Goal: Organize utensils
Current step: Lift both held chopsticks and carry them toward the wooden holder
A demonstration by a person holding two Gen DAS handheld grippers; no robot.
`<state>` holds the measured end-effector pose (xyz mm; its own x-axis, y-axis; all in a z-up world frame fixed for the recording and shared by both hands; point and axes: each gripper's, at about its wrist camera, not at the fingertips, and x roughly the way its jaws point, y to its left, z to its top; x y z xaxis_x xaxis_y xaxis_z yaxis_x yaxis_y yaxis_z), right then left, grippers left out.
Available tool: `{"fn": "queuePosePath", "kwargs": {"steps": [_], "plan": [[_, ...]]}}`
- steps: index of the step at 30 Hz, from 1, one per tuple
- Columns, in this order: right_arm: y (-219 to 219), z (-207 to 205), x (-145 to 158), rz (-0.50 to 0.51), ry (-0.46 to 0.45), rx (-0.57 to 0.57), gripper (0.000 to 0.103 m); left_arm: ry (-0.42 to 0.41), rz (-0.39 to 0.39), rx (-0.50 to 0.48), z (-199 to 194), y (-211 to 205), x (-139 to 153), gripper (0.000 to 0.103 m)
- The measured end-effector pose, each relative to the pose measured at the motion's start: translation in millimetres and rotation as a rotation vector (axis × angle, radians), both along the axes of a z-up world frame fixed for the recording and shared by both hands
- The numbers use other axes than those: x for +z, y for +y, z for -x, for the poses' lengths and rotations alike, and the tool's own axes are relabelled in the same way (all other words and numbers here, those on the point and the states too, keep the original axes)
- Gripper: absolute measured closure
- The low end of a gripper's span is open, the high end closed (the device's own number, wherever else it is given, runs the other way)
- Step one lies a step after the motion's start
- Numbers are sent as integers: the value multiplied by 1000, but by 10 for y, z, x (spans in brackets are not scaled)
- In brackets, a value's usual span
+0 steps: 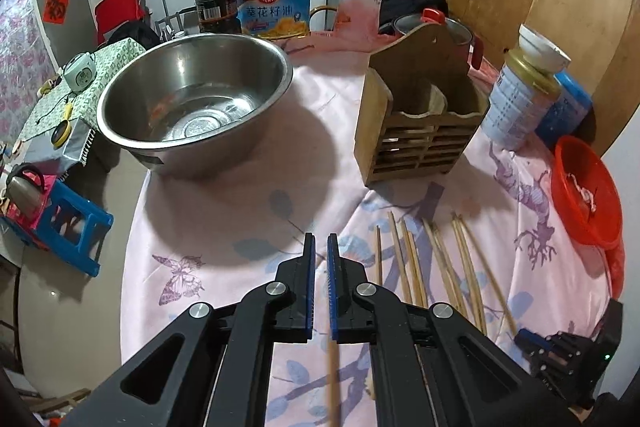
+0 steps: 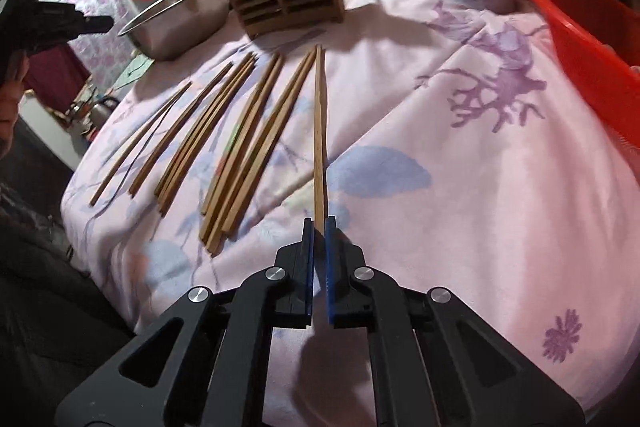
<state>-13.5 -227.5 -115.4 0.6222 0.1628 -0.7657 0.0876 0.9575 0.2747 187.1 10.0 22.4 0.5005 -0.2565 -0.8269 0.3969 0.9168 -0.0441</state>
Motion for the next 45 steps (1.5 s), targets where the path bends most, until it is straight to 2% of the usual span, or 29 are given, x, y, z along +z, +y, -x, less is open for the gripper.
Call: {"fn": "queuePosePath", "kwargs": {"steps": [5, 6, 7, 9, 13, 18, 22, 23, 24, 25, 26, 29, 33, 37, 41, 45], "plan": [[-61, -58, 304, 29, -55, 8, 97, 14, -14, -2, 35, 81, -126, 96], [-76, -79, 359, 34, -61, 13, 97, 43, -12, -1, 39, 115, -219, 91], [-86, -87, 379, 37, -65, 17, 97, 68, -9, 1, 50, 146, -303, 80], [-124, -136, 469, 35, -73, 26, 97, 127, -13, 14, 128, 220, -555, 65], [-178, -188, 577, 52, -76, 56, 97, 213, -3, 15, 341, 299, -915, 65], [-242, -278, 678, 44, -77, 101, 97, 281, 9, 17, 644, 282, -1250, 66], [-270, -359, 733, 43, -79, 145, 97, 251, 14, 42, 876, 300, -1320, 68], [-271, -385, 742, 48, -80, 159, 97, 238, 11, 50, 917, 307, -1319, 71], [-268, -404, 748, 52, -82, 170, 97, 225, 16, 62, 964, 318, -1327, 86], [-265, -420, 749, 55, -83, 180, 97, 232, 32, 63, 985, 332, -1336, 97], [-261, -444, 753, 56, -85, 192, 97, 231, 39, 73, 1000, 338, -1323, 97], [-251, -465, 801, 54, -103, 204, 97, 158, 21, 95, 1046, 320, -1105, 97], [-243, -508, 958, 45, -154, 193, 97, 76, 63, 83, 913, 300, -557, 97], [-217, -587, 1190, 32, -217, 172, 97, -10, 43, 12, 752, 167, 0, 97], [-205, -673, 1403, 10, -286, 141, 97, -52, -4, -58, 647, 9, 256, 97], [-215, -772, 1550, -15, -337, 105, 97, -57, 2, -113, 547, -89, 428, 97]]}}
